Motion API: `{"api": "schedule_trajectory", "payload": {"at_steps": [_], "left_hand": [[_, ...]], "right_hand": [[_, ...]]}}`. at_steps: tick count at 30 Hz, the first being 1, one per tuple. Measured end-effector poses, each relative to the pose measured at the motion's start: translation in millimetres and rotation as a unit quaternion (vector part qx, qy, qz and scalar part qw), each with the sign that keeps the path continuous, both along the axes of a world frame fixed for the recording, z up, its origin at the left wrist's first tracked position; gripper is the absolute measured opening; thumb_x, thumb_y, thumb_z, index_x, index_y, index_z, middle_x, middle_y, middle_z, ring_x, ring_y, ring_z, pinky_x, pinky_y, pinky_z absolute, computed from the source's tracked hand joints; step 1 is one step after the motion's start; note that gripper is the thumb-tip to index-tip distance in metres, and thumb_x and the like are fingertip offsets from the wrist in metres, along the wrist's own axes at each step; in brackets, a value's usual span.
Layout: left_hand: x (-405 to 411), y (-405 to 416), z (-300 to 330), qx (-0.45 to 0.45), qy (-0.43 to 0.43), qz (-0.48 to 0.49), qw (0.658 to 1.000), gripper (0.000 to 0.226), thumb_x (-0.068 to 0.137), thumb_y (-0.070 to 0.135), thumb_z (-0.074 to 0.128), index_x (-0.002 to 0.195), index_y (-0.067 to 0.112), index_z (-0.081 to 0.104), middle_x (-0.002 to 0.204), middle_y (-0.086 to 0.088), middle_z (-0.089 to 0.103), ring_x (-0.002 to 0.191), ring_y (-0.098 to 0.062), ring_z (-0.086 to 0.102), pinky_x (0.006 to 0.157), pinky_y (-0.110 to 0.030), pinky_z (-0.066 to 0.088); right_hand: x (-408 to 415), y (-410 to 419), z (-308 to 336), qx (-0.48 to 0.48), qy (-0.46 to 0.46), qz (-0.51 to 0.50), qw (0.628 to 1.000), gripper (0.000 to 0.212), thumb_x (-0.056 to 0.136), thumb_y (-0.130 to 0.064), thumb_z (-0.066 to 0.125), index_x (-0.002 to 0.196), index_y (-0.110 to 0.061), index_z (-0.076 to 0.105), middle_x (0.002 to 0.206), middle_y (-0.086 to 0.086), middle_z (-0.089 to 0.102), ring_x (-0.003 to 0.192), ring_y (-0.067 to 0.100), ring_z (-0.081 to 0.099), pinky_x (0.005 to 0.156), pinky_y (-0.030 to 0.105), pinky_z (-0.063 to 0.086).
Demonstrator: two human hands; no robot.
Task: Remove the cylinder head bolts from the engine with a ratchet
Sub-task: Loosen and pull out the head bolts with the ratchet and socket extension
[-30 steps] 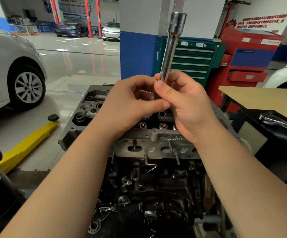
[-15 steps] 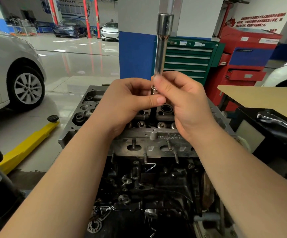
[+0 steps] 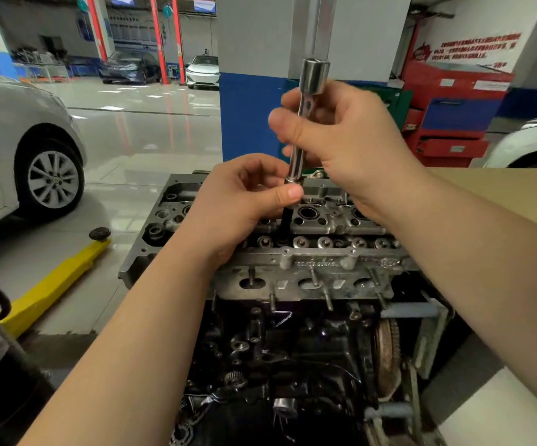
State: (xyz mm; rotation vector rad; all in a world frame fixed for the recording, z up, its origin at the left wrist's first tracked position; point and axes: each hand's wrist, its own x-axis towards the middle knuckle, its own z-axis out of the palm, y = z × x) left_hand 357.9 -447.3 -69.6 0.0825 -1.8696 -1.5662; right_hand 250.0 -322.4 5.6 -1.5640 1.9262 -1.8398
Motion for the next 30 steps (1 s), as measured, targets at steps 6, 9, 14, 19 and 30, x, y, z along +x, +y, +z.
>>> {"api": "schedule_trajectory", "payload": {"at_steps": [6,9,14,19,30], "left_hand": [[5.0,2.3,0.6,-0.002,0.006,-0.064,0.998,0.03,0.097,0.02,0.072,0.126,0.013,0.071,0.114,-0.005,0.079,0.112,-0.024,0.074,0.098,-0.036,0.059],[3.5,2.6,0.5,-0.064,-0.009,0.002,0.998,0.039,0.082,0.025,0.089,0.117,0.021,0.073,0.107,0.007,0.077,0.098,-0.019,0.073,0.086,-0.031,0.058],[2.8,-0.2,-1.1,-0.046,-0.005,0.029,0.999,0.028,0.085,0.011,0.084,0.112,0.014,0.076,0.099,-0.005,0.079,0.097,-0.021,0.076,0.09,-0.029,0.059],[6.4,2.1,1.3,-0.057,-0.019,-0.025,0.998,0.035,0.086,0.021,0.084,0.119,0.017,0.075,0.11,-0.005,0.079,0.11,-0.026,0.073,0.103,-0.049,0.056],[4.2,2.1,-0.1,-0.034,-0.01,-0.005,0.999,0.025,0.088,0.016,0.079,0.112,0.017,0.079,0.105,-0.005,0.081,0.102,-0.022,0.075,0.089,-0.03,0.059]], "right_hand": [[-8.6,14.0,5.8,0.007,-0.017,0.066,0.998,0.022,0.087,-0.013,0.075,0.108,-0.016,0.07,0.098,0.007,0.079,0.096,0.025,0.077,0.082,0.042,0.064],[-4.5,7.0,-0.2,-0.015,0.024,-0.025,0.999,0.033,0.077,-0.028,0.089,0.101,-0.018,0.068,0.093,0.008,0.074,0.088,0.03,0.075,0.071,0.048,0.065],[-4.2,4.8,-5.8,0.014,-0.017,0.052,0.998,0.025,0.091,-0.025,0.072,0.116,-0.022,0.071,0.11,-0.001,0.076,0.105,0.017,0.073,0.091,0.044,0.061],[-2.0,12.3,-6.3,0.01,0.042,0.019,0.999,0.025,0.09,-0.009,0.075,0.111,-0.02,0.07,0.101,0.0,0.079,0.099,0.012,0.075,0.085,0.029,0.061],[0.2,10.3,-3.6,0.004,-0.001,0.054,0.999,0.028,0.097,0.001,0.063,0.116,-0.019,0.069,0.107,0.003,0.078,0.103,0.019,0.076,0.088,0.039,0.062]]}}
